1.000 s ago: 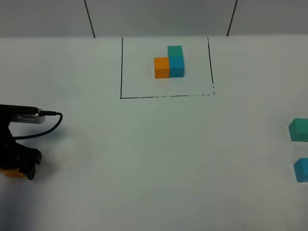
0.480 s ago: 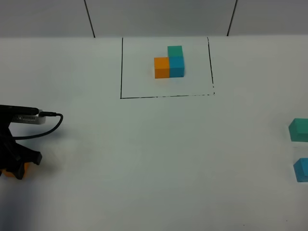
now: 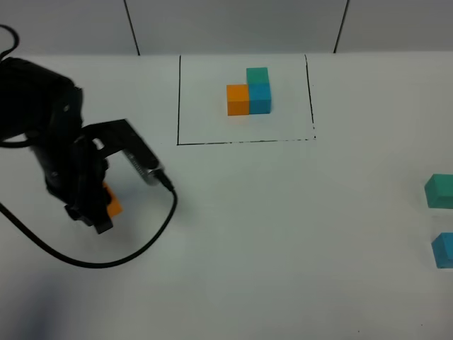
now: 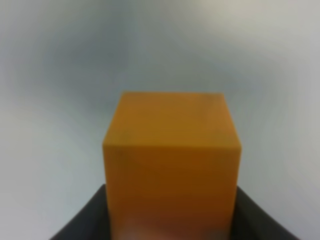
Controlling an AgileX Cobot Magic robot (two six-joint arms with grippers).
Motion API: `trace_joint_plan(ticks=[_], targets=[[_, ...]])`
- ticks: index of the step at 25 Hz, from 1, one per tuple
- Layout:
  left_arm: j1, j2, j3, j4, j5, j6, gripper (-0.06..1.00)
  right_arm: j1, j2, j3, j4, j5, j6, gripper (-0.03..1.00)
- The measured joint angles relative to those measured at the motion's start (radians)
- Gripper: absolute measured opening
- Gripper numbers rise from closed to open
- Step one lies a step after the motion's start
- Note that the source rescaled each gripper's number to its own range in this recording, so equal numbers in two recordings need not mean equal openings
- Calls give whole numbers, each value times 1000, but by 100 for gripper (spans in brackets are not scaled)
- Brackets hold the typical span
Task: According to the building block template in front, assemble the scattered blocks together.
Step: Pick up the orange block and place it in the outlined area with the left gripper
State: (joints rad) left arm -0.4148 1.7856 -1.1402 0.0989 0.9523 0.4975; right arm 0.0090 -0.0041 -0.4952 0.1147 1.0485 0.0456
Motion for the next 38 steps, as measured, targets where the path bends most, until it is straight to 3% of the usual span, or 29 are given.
trace_joint_plan(ticks=[7, 16, 38], targets=[[-172, 228, -354, 89, 224, 37, 0, 0, 0, 0, 0, 0, 0, 78], [-315, 449, -593, 102, 243, 156, 0, 0, 0, 0, 0, 0, -1, 77], [-340, 538, -632, 45, 238, 251, 0, 0, 0, 0, 0, 0, 0, 74]])
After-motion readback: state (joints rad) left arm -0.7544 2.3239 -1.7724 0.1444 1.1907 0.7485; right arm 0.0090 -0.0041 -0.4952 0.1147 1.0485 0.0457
